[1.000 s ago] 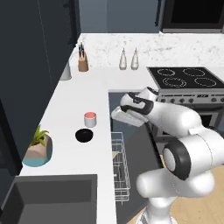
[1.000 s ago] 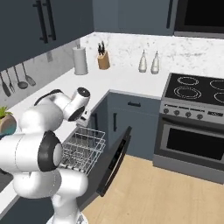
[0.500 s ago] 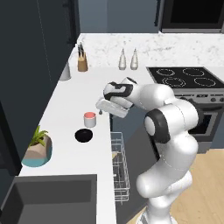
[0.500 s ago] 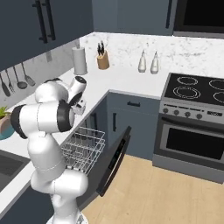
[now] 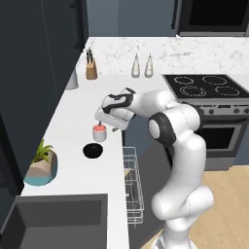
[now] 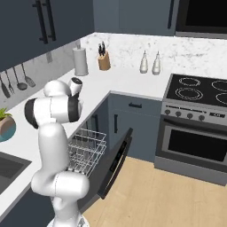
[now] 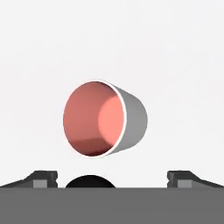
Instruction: Pick up the cup and bowl from the counter, place them in the dishwasher, and close the dishwasher door.
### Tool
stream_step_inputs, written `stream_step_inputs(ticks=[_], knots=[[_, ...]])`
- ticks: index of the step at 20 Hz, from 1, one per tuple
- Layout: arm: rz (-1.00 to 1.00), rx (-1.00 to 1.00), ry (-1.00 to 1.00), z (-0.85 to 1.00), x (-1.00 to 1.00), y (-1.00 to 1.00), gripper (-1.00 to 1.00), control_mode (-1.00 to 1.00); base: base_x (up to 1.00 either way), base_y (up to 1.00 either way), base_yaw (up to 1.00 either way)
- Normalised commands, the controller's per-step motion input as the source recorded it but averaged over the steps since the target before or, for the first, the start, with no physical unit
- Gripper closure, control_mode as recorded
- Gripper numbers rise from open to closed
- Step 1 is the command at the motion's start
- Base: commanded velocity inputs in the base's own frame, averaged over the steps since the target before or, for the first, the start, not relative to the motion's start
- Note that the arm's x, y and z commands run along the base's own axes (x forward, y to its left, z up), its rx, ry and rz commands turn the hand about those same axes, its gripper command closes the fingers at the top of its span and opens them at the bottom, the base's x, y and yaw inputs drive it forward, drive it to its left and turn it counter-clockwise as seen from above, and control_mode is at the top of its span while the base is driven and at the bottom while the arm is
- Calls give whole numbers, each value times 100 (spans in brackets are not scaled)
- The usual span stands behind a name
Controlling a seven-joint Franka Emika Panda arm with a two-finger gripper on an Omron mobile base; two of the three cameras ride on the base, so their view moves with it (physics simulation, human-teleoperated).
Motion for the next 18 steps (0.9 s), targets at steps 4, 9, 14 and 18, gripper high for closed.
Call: stream_step_inputs(ticks=[4, 9, 14, 18], knots=[[-8, 0, 2, -11, 60, 11, -100, -100, 0, 0, 0], [-3, 0, 5, -12, 24, 0, -100, -100, 0, 0, 0], [-3, 0, 9, -38, -7, 2, -100, -100, 0, 0, 0], [-4, -1, 6, -44, 22, 2, -100, -100, 0, 0, 0]])
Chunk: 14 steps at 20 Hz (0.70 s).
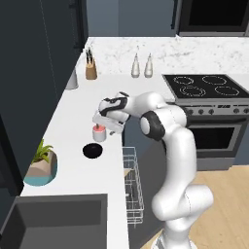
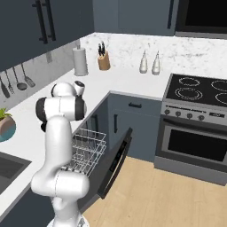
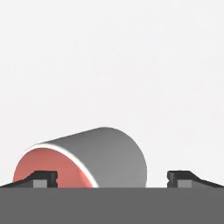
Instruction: Pick up the cup and bowl from the counter, place them in the dishwasher, and close the dishwasher door.
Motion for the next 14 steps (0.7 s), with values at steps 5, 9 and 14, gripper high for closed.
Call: stream_step_inputs(ticks=[5, 9, 14], knots=[[0, 0, 1, -46, 25, 5, 100, -100, 0, 0, 0], [0, 0, 3, -21, -5, 0, 100, -100, 0, 0, 0], [0, 0, 1, -15, -29, 0, 100, -100, 0, 0, 0]])
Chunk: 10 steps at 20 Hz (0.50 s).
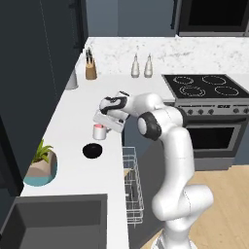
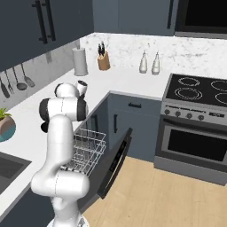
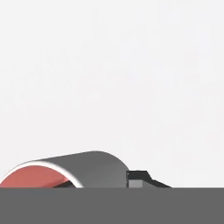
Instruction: Pick up the cup and bowl from the counter, place them in the dishwasher, and close the dishwasher door.
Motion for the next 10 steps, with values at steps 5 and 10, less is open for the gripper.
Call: stream_step_inputs(ticks=[5, 10], knots=[[0, 0, -5, -36, -90, -38, 100, -100, 0, 0, 0], [0, 12, -16, -2, -95, -99, 100, -100, 0, 0, 0]])
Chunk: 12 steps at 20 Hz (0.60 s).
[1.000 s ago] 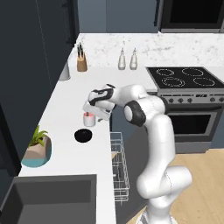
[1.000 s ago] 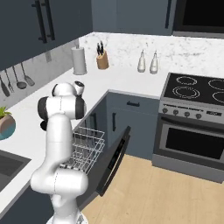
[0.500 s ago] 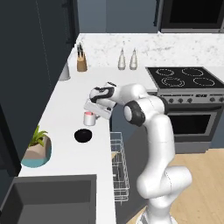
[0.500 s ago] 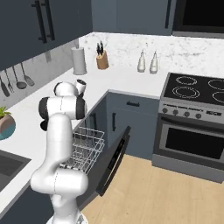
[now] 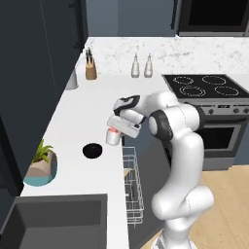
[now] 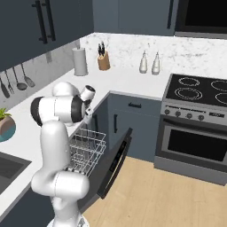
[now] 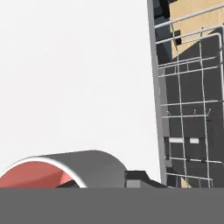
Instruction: Pick up the cup and bowl from the counter, place them in the dishwasher, and close the dishwasher door.
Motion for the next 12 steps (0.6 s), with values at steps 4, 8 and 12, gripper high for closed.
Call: stream_step_inputs(ticks=[4, 8, 12], knots=[[0, 6, -7, -28, -63, -80, 100, -100, 0, 0, 0], [0, 0, 0, -56, -18, -62, 100, -100, 0, 0, 0], [0, 0, -1, -60, -1, -54, 100, -100, 0, 0, 0]])
